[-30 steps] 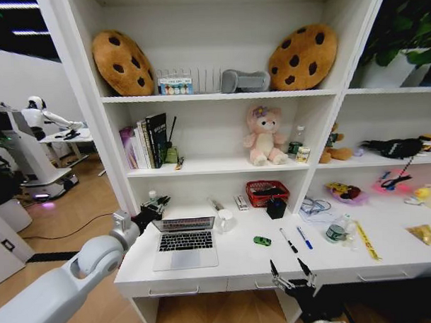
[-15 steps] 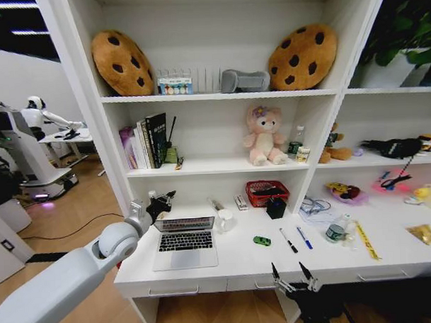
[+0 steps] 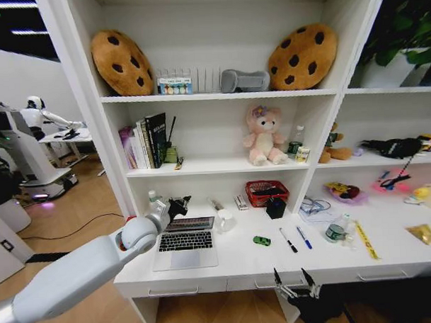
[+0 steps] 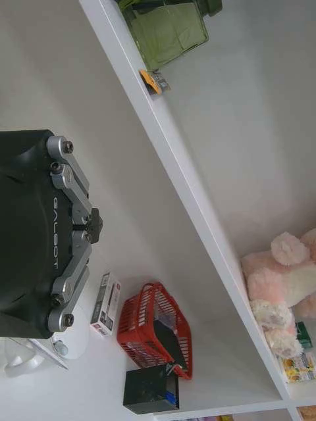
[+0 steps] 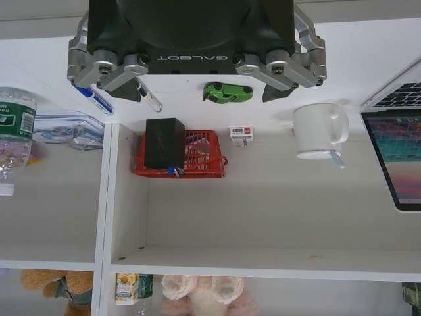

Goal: Organize the objects on the table.

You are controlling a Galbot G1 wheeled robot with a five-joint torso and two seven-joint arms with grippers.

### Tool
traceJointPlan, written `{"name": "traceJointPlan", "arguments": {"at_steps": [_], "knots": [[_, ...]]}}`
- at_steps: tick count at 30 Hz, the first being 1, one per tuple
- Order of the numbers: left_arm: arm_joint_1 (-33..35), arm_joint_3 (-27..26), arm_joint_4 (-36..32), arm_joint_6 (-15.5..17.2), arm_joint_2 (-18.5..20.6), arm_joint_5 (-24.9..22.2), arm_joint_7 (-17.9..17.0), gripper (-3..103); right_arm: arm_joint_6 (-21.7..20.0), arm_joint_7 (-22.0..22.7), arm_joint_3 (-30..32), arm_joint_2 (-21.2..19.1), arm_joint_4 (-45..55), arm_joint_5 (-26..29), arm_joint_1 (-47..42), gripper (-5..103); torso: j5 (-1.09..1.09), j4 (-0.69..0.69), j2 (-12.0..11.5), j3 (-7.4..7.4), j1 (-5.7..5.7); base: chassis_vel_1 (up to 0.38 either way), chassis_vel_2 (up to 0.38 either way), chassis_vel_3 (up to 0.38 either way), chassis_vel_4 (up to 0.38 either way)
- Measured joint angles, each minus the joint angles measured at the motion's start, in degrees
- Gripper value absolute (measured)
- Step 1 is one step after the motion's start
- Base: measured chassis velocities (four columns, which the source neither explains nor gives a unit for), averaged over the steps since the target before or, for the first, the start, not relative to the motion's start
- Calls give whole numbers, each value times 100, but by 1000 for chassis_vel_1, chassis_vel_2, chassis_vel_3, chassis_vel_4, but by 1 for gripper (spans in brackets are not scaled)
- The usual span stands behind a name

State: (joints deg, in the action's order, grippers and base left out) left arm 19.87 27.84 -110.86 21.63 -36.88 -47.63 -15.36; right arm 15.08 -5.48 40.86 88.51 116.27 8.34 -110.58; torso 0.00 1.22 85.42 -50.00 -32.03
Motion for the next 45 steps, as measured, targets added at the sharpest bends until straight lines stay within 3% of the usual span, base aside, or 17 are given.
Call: {"name": "traceJointPlan", "arguments": {"at_steps": [15, 21, 28, 34, 39, 41, 45], "knots": [[-4, 196, 592, -262, -498, 438, 32, 0, 85, -18, 81, 93, -79, 6, -48, 100, -1, 3, 0, 0, 0, 0, 0, 0, 0], [72, 240, 831, -532, -602, 788, 77, 0, 161, -79, 125, 183, -169, -4, -86, 100, 0, 0, 0, 0, 0, 0, 0, 0, 0], [179, 240, 850, -544, -751, 772, 45, 0, 167, -97, 123, 202, -168, -8, -105, 100, 0, 1, 0, 0, 0, 0, 0, 0, 0], [163, 246, 711, -390, -750, 510, -15, 0, 183, -104, 118, 212, -169, -8, -127, 100, 0, 2, 0, 0, 0, 0, 0, 0, 0], [121, 240, 478, -225, -529, 325, 20, 0, 199, -105, 120, 245, -170, -9, -144, 100, -1, 2, 0, 0, 0, 0, 0, 0, 0], [110, 181, 267, -25, -236, 235, 234, 0, 238, -110, 132, 249, -206, -9, -155, 100, -1, -1, 0, 0, 0, 0, 0, 0, 0], [110, 119, 145, 206, -24, 235, 529, 0, 270, -115, 136, 253, -242, -8, -162, 100, 0, 0, 0, 0, 0, 0, 0, 0, 0]]}}
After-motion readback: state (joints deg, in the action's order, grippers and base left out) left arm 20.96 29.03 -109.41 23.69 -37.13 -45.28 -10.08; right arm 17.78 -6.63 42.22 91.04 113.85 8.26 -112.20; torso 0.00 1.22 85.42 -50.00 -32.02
